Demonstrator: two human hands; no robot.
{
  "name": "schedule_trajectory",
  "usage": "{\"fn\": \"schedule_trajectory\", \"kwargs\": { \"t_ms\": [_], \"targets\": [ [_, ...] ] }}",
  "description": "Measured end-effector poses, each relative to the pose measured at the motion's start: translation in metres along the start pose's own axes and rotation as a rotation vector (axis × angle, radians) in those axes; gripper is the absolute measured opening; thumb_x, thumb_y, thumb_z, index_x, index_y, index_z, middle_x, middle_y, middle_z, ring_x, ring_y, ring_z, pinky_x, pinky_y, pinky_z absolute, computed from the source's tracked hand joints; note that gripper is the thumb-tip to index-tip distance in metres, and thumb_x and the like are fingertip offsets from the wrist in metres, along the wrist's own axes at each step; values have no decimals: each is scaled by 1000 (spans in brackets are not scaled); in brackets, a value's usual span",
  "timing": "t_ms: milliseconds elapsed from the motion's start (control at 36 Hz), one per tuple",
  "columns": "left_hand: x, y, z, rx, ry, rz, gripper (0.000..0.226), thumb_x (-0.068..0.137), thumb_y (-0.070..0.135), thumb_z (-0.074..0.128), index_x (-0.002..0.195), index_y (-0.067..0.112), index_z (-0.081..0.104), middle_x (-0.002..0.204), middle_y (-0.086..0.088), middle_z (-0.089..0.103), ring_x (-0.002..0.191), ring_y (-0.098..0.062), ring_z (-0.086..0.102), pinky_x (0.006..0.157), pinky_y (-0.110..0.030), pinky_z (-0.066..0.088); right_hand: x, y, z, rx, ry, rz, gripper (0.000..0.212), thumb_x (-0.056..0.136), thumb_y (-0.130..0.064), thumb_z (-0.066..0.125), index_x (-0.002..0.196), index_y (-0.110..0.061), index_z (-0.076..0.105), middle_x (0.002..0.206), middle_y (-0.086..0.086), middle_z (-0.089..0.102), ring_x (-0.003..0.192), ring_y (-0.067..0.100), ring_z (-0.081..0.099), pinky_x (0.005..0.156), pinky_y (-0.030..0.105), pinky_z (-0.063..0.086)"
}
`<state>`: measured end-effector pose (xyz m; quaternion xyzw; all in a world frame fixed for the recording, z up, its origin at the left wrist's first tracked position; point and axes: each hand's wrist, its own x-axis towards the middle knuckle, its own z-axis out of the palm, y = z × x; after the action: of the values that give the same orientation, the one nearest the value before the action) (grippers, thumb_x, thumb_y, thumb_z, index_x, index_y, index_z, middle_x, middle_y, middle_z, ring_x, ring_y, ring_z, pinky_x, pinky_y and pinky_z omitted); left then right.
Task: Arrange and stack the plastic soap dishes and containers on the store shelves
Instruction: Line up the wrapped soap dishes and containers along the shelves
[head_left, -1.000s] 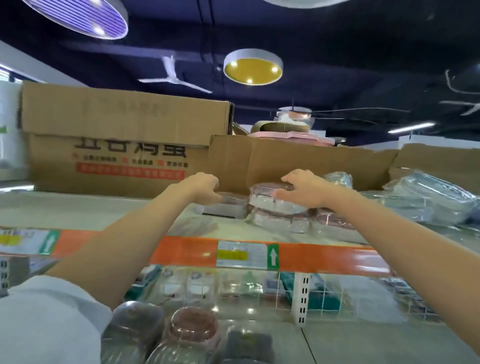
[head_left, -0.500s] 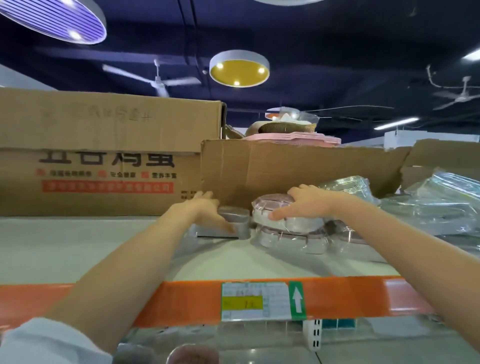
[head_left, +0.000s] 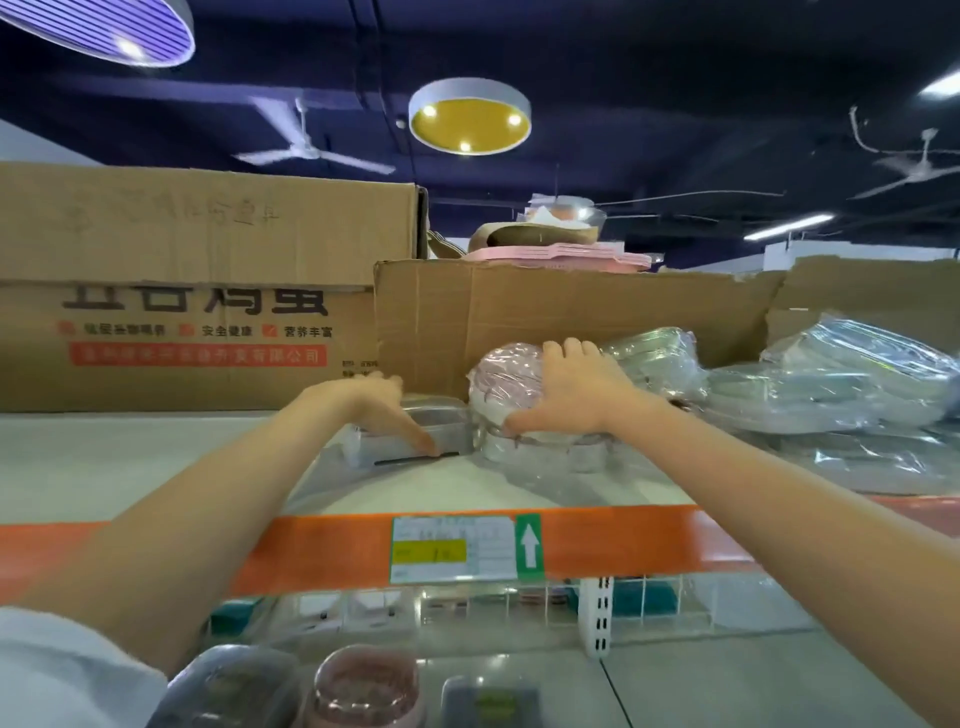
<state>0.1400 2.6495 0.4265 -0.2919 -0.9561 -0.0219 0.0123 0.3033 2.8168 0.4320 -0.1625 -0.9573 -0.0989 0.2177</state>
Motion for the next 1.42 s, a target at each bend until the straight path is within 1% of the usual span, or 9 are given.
{"fn": "schedule_trajectory", "kwargs": {
  "t_ms": [222, 333, 583, 722, 806, 972, 1056, 1222, 1417],
  "targets": [
    [-64, 31, -1, -218, 479, -41, 106, 63, 65, 73, 141, 9, 29, 142, -15, 26, 135, -33, 19, 107, -51, 31, -31, 3, -8, 286, 221, -11, 105, 70, -68, 65, 143, -7, 20, 139, 10, 33, 129, 29, 31, 105, 45, 28],
    [-100, 55, -9, -328, 649, 27, 119, 49, 78, 65, 140, 10, 30, 134, -12, 30, 128, -31, 25, 106, -51, 33, -51, 16, -20, 468, 278, -42, 113, 72, -62, 69, 149, -9, 7, 146, 11, 24, 136, 29, 23, 110, 47, 25],
    [-166, 114, 11, -498, 854, 133, 122, 42, 88, 63, 134, 13, 35, 111, 2, 30, 109, -19, 32, 98, -36, 36, -124, 56, -32, 881, 300, -185, 113, 67, -47, 81, 147, -9, 11, 144, 7, 25, 132, 20, 31, 113, 37, 30],
    [-205, 133, 39, -480, 895, 201, 114, 46, 82, 60, 134, 13, 36, 112, 4, 30, 107, -13, 30, 91, -26, 30, -173, 77, -23, 873, 210, -261, 111, 65, -47, 82, 144, -15, 11, 144, 4, 27, 130, 18, 34, 112, 36, 32],
    [-223, 136, 63, -399, 916, 249, 110, 49, 81, 58, 132, 11, 40, 113, 4, 34, 104, -14, 33, 90, -25, 33, -204, 86, -13, 821, 170, -319, 110, 65, -44, 83, 143, -12, 12, 141, 1, 28, 124, 10, 32, 106, 22, 26],
    [-251, 131, 116, -209, 766, 291, 111, 52, 82, 59, 134, 10, 40, 120, -5, 42, 109, -21, 38, 99, -39, 37, -244, 101, 16, 676, 64, -352, 107, 63, -45, 84, 143, -9, 21, 134, 5, 33, 123, 16, 33, 110, 32, 29],
    [-259, 130, 140, -123, 583, 286, 113, 55, 74, 70, 141, 11, 33, 132, -6, 37, 121, -23, 34, 105, -38, 28, -256, 107, 35, 598, -42, -324, 113, 64, -48, 82, 147, -10, 16, 144, 6, 28, 132, 20, 31, 112, 35, 26],
    [-257, 123, 184, 81, 247, 208, 110, 62, 77, 64, 145, 18, 23, 142, 0, 28, 133, -23, 22, 112, -45, 17, -273, 116, 76, 440, -259, -236, 114, 65, -47, 80, 148, -12, 10, 149, 6, 22, 136, 23, 25, 113, 38, 26],
    [-229, 114, 219, 90, 126, 156, 109, 65, 68, 70, 148, 16, 21, 146, -5, 28, 137, -26, 21, 114, -46, 21, -281, 120, 114, 355, -446, -162, 112, 64, -55, 77, 147, -18, 12, 146, 3, 29, 130, 23, 34, 109, 42, 32]
  ]
}}
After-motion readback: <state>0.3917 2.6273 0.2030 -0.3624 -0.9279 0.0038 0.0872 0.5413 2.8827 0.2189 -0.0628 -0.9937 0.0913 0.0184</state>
